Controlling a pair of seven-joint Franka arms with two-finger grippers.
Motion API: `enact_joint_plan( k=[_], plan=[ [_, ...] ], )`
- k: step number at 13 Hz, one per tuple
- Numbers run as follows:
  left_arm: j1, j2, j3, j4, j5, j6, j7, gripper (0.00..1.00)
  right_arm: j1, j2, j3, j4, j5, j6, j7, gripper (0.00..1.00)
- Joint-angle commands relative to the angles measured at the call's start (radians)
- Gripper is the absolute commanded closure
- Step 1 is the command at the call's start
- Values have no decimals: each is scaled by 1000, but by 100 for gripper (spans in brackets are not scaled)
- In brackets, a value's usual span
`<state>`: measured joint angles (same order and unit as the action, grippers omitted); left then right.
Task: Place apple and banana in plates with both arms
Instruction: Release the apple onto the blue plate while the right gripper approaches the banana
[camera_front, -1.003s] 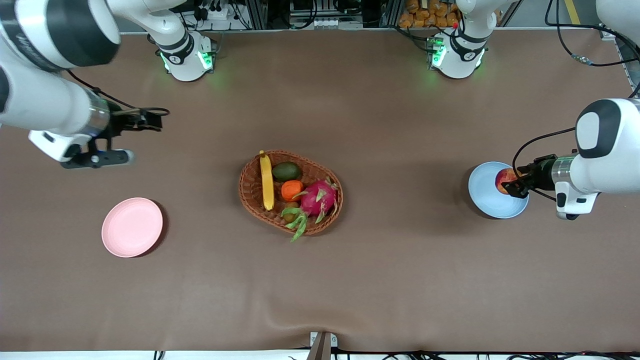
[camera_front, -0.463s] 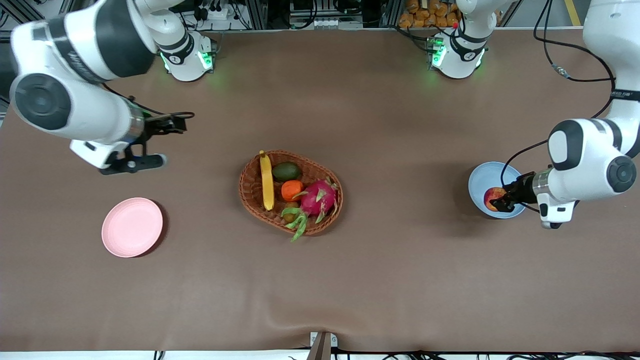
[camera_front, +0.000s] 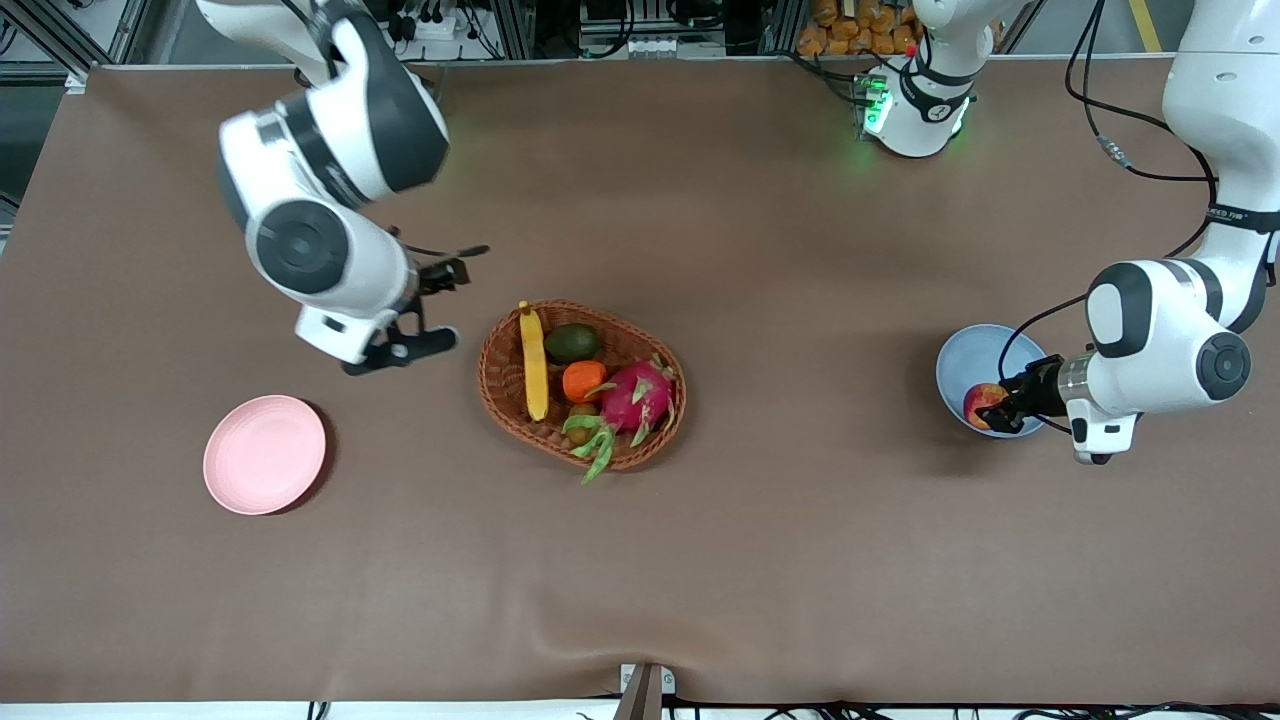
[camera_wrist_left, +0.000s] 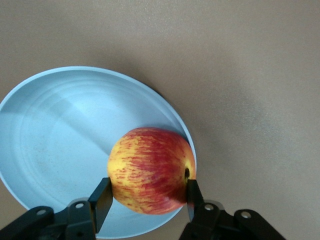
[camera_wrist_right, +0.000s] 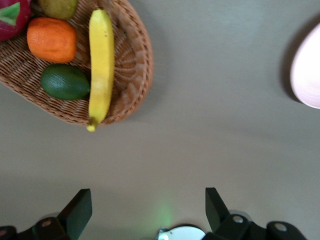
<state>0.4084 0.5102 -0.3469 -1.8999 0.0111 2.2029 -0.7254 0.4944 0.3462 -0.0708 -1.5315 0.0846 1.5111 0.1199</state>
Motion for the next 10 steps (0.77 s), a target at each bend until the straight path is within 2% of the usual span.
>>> enact_joint_plan(
  k=[1,3,7,10],
  plan=[
    [7,-15,-7,-5,13,5,8,0,-2,-3,-6,-85,70,76,7,0],
    [7,-51,-7,-2,13,-59,1,0,24,-3,-6,-133,70,112,7,0],
    [6,-191,-20,28,12,-265,12,0,67,-6,-6,-234,72,199,23,0],
    [4,-249,-58,122,1,-426,12,0,108,-4,-6,-271,72,277,96,0]
  ],
)
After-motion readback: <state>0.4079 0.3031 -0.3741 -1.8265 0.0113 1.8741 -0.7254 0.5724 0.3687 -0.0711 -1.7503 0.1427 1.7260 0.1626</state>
